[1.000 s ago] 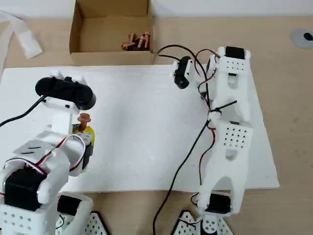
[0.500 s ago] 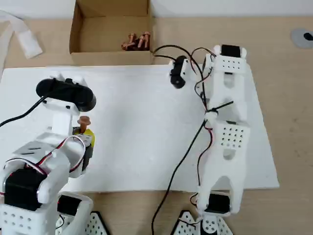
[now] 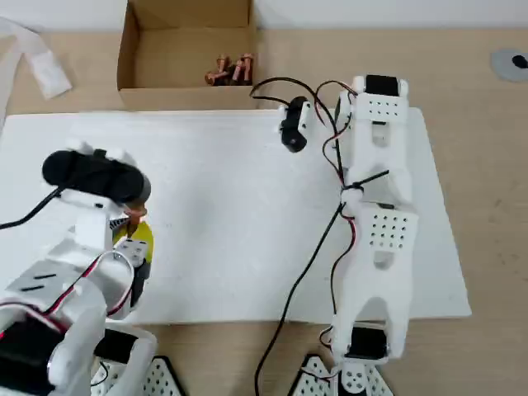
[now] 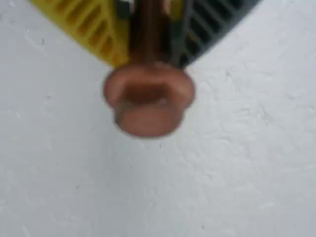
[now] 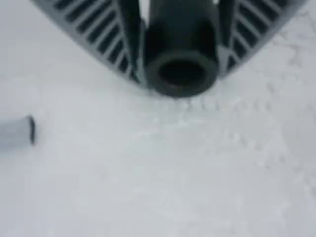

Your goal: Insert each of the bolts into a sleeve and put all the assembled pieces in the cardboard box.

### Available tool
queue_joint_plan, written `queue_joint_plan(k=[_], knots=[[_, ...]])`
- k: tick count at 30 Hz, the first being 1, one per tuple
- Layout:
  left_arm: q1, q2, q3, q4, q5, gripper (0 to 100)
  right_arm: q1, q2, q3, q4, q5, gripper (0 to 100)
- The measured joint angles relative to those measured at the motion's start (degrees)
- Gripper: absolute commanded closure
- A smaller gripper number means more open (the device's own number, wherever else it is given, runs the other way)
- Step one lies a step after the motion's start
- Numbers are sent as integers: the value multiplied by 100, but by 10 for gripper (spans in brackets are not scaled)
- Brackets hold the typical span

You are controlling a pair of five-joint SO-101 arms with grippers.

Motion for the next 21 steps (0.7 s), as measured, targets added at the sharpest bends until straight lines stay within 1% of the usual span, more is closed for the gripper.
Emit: queue_joint_plan(k=[4,7,11,14,21], knots=[[0,-62,-9,79,0,993,0,0,0,35,0,993],[0,-62,-9,88,0,993,0,9,0,35,-9,990],[0,-70,-9,88,0,993,-9,9,0,35,-211,989],[0,-114,-9,88,0,993,-18,9,-9,53,-554,989],[0,-114,-9,88,0,993,-123,-264,-70,114,-1670,989]])
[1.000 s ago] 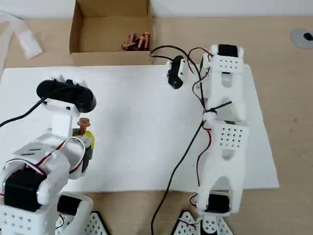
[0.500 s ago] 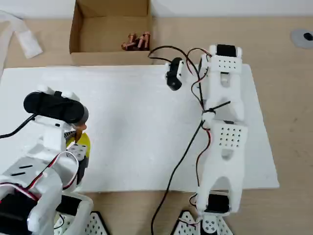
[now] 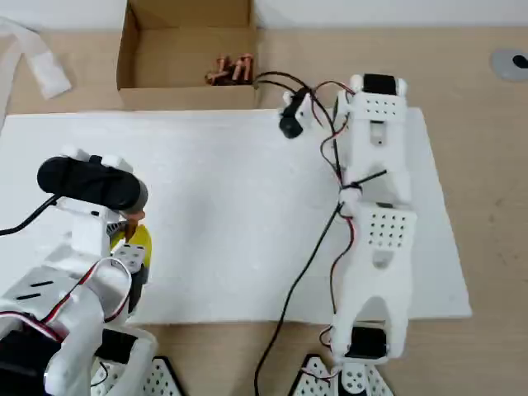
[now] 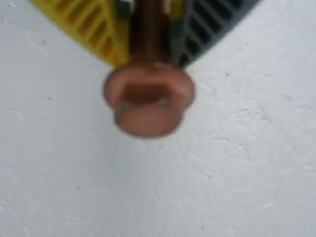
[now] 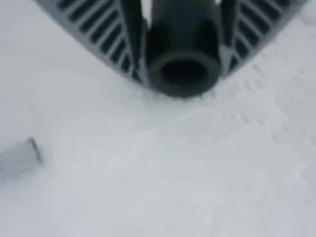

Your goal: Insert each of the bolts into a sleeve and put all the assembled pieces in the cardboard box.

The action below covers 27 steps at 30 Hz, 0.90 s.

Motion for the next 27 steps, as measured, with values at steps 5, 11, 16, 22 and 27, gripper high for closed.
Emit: queue_joint_plan(k=[5,11,16,22,27], knots=[[0,0,0,0,0,993,-308,-993,563,0,-360,989],[0,0,0,0,0,993,-985,-2207,1521,0,-835,989],[0,0,-18,18,35,994,-1301,-3209,1538,0,-1697,988],[0,-9,-484,53,299,994,-1345,-4703,1301,18,-2954,988],[0,-9,-527,53,334,993,-1354,-6092,1222,26,-4220,988]])
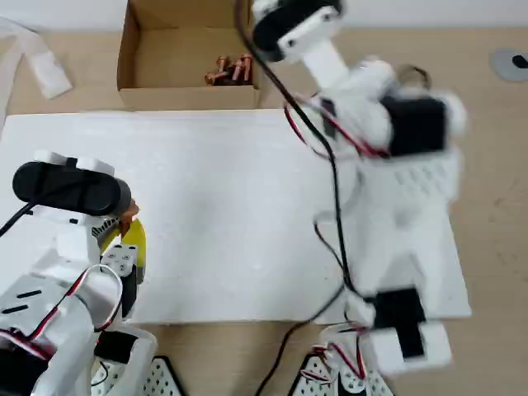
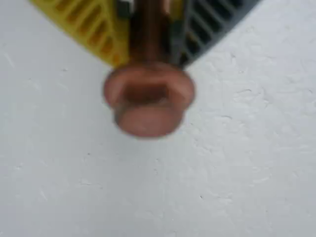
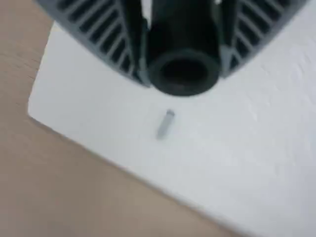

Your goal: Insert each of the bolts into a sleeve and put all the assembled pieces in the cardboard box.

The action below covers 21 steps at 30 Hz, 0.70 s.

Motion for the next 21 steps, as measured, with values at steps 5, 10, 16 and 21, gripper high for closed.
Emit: queue_joint_plan(k=[5,10,16,21], knots=[[0,0,0,-114,0,993,-176,-1152,-18,0,-985,988],[0,0,0,-571,0,993,-378,-1846,18,-158,-1090,988],[0,0,167,-1530,0,994,-369,-2426,730,-404,-1556,988],[0,53,659,-2549,0,994,-343,-3552,1714,-765,-1820,988]])
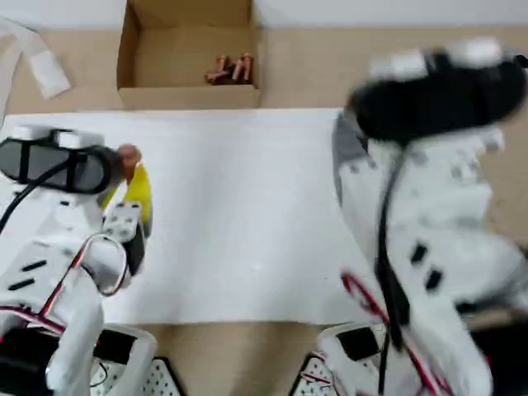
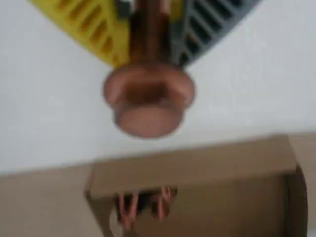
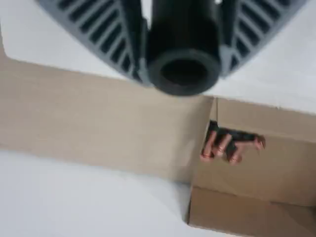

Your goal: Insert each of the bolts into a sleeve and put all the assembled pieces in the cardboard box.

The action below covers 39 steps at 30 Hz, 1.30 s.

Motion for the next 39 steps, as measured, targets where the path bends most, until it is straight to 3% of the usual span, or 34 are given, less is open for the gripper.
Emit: queue_joint_plan(k=[5,13,17,23,28,39], knots=[[0,0,484,-756,0,994,0,-1354,1996,-703,-35,988],[0,9,897,-1389,0,994,9,-3648,6163,-3279,-149,989],[457,9,897,-1442,0,994,-18,-3991,7640,-4325,-527,989],[1354,18,888,-2145,-44,994,-1002,-4026,8589,-4941,-659,989],[1749,185,431,-2321,-176,994,-1336,-4035,9196,-5565,-659,989],[2189,1292,-985,-914,35,991,-1354,-4035,9336,-5952,-659,989]])
